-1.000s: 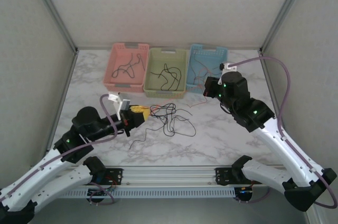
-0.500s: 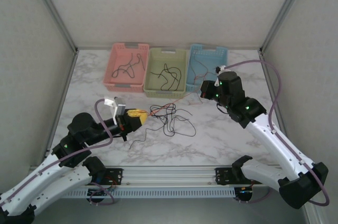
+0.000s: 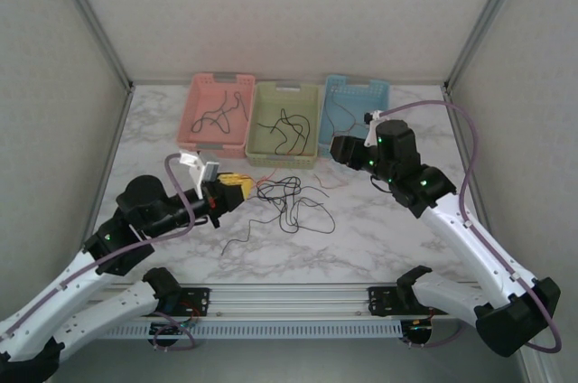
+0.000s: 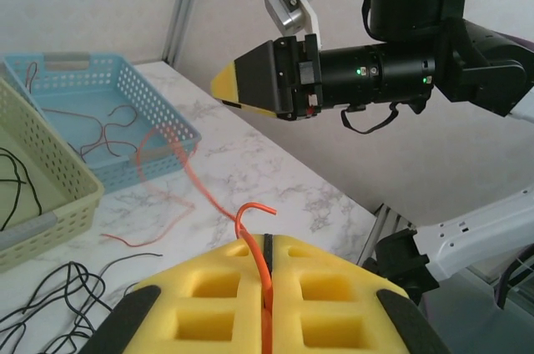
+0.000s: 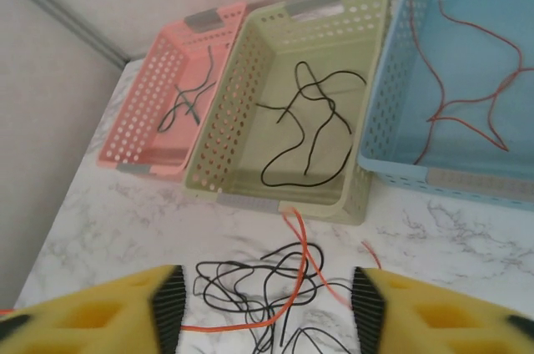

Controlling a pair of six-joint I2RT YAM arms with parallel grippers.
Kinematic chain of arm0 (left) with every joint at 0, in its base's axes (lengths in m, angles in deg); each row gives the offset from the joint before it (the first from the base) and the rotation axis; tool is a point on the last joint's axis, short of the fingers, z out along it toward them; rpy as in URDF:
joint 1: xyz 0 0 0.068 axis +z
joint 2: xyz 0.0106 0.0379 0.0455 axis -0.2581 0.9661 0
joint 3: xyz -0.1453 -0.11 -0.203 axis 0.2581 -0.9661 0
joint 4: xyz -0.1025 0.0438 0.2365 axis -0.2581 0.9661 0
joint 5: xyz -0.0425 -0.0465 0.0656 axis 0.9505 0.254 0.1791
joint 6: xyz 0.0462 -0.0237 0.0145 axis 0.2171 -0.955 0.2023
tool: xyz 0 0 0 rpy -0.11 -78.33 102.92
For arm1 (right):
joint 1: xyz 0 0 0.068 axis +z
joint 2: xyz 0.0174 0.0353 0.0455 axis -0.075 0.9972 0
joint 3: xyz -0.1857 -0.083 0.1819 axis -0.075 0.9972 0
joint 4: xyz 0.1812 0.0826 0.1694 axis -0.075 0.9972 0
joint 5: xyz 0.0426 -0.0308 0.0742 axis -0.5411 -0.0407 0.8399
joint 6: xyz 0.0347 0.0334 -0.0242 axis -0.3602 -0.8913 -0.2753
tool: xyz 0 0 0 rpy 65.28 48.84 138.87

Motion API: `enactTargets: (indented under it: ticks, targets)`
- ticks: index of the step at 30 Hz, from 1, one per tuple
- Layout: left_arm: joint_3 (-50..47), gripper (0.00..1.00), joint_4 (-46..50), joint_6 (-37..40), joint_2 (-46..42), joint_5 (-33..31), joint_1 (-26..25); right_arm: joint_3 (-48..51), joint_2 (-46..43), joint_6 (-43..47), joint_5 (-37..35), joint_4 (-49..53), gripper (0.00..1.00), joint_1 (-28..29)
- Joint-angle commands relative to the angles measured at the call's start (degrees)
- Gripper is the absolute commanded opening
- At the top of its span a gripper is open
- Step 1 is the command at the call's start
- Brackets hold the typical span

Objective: Untangle the cables

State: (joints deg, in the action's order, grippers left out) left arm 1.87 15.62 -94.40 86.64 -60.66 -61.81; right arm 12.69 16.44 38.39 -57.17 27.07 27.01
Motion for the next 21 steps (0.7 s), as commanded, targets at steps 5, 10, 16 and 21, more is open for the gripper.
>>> enactTargets:
  ticks: [5,10,16,21]
  targets:
    - [8.4,0.0,3.6,5.2,5.8,2.0,-0.5,0.3,-2.9,9.8,15.0,-8.7,0.71,-0.3]
    - [12.3,0.0,5.5,6.3,9.4,4.0,-0.5,0.3,-2.7,9.1,33.5,-17.9,0.71,-0.1]
    - [12.4,0.0,4.4,5.8,9.7,5.4,-0.5,1.7,-4.4,13.5,42.2,-21.2,0.68,3.3]
    - [12.4,0.0,2.8,4.0,9.7,7.0,-0.5,3.1,-3.9,19.9,43.4,-19.2,0.7,8.9]
